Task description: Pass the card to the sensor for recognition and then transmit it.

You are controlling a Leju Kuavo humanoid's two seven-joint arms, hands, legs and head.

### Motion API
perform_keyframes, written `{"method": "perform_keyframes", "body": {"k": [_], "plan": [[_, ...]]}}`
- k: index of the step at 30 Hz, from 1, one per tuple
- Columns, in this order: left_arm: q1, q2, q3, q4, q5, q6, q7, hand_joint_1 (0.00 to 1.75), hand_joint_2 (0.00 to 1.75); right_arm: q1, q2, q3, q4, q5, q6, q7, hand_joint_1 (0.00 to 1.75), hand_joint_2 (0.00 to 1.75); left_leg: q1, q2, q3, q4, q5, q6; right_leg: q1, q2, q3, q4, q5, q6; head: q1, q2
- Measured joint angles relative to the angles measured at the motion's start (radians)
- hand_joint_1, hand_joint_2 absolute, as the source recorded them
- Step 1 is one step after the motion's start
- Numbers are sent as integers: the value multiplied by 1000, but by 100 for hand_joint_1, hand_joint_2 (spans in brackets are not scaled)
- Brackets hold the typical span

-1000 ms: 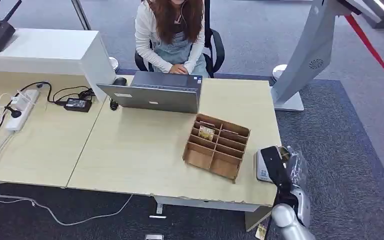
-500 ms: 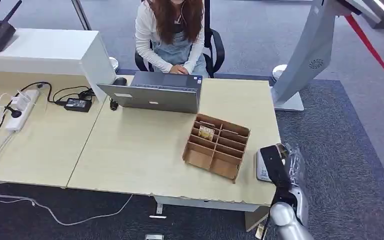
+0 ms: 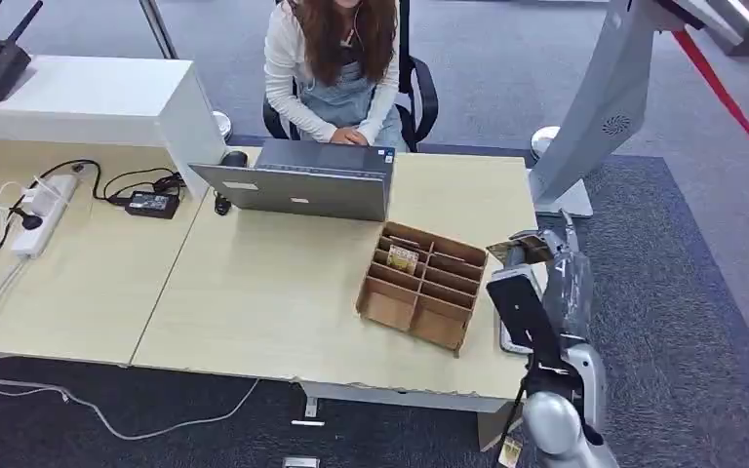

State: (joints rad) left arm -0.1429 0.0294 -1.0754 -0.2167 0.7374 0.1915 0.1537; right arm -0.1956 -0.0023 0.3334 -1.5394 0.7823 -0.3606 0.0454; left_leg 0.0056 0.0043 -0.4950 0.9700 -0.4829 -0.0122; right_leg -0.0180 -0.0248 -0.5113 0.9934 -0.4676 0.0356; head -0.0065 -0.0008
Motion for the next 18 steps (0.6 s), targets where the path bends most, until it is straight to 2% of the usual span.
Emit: {"method": "perform_keyframes", "body": {"k": [7, 8, 13, 16, 18], "plan": [[0, -1, 0, 0, -11, 0, 0, 0, 175, -9, 4, 87, -26, 100, 13, 4, 171, 175, 0, 0, 0, 0, 0, 0, 0, 0, 0, 0, 0, 0, 0, 0], [-1, -1, 0, 0, -13, 0, 0, 0, 175, -13, 5, 98, -23, 124, 8, 8, 166, 175, 0, 0, 0, 0, 0, 0, 0, 0, 0, 0, 0, 0, 0, 0], [-1, -1, 0, 0, -21, -1, 0, 0, 175, -39, 5, 156, 2, 298, -19, 46, 166, 175, 0, 0, 0, 0, 0, 0, 0, 0, 0, 0, 0, 0, 0, 0], [-2, -1, 0, 0, -21, -1, 2, 0, 175, -63, 4, 187, 53, 340, -72, 44, 164, 175, 0, 0, 0, 0, 0, 0, 0, 0, 0, 0, 0, 0, 0, 0], [-2, -2, 0, 0, -24, -1, 2, 0, 175, -73, 4, 204, 91, 361, -80, 45, 162, 175, 0, -1, -1, 0, 0, 0, 0, 0, 0, 0, 0, 0, 0, 0]]}}
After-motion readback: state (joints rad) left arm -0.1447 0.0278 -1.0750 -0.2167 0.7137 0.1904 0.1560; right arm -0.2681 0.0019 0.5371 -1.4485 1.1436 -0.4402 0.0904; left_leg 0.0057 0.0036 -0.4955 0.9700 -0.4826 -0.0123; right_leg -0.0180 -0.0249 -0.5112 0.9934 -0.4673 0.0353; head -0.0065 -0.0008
